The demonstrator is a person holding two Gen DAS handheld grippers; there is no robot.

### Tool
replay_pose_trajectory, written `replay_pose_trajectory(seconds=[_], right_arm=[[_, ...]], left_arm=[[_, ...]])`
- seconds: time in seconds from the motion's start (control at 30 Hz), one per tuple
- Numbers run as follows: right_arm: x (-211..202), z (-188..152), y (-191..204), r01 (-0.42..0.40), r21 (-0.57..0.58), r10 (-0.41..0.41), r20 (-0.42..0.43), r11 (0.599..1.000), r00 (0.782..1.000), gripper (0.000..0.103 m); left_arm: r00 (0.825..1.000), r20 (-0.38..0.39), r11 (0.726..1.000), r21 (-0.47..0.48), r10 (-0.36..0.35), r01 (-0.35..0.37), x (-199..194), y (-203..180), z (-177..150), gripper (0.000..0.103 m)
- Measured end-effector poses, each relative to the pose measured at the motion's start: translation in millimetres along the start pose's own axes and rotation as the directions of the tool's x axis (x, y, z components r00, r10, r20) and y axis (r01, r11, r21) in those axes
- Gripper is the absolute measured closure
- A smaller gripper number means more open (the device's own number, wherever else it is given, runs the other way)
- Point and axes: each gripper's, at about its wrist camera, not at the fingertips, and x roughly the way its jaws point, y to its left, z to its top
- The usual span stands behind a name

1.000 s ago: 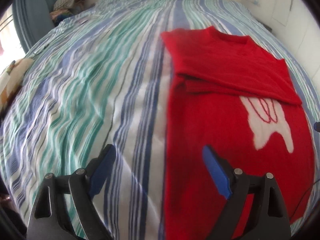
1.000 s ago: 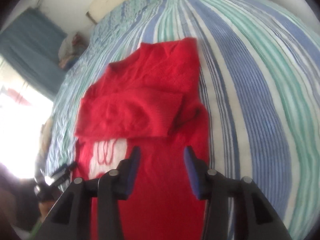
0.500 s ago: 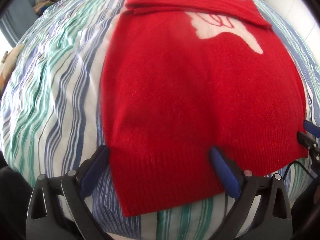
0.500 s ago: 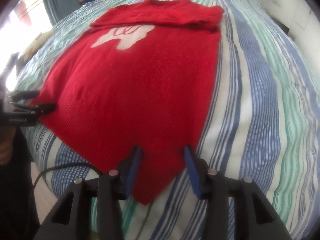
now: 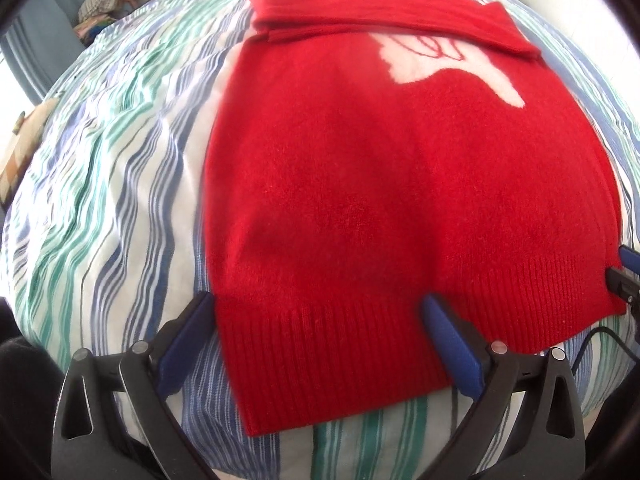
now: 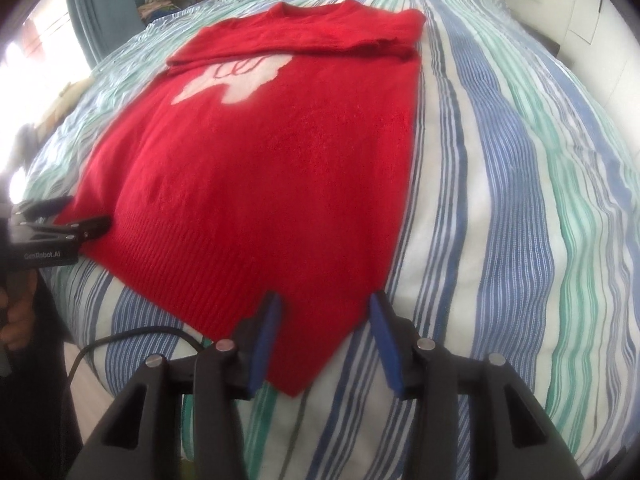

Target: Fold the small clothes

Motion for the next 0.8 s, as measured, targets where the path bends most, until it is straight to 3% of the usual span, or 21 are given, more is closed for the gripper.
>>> replay_pose_trajectory(seconds=[0.8], right_arm=[[3.5,-1.2,3.6,0.028,-0.016,-0.028,0.017,0.999,0.999,0.054]], left_arm=[[1.0,0.019,1.0,0.01,0.006,-0.006,-6.3,-7.6,-15.1,0.001]])
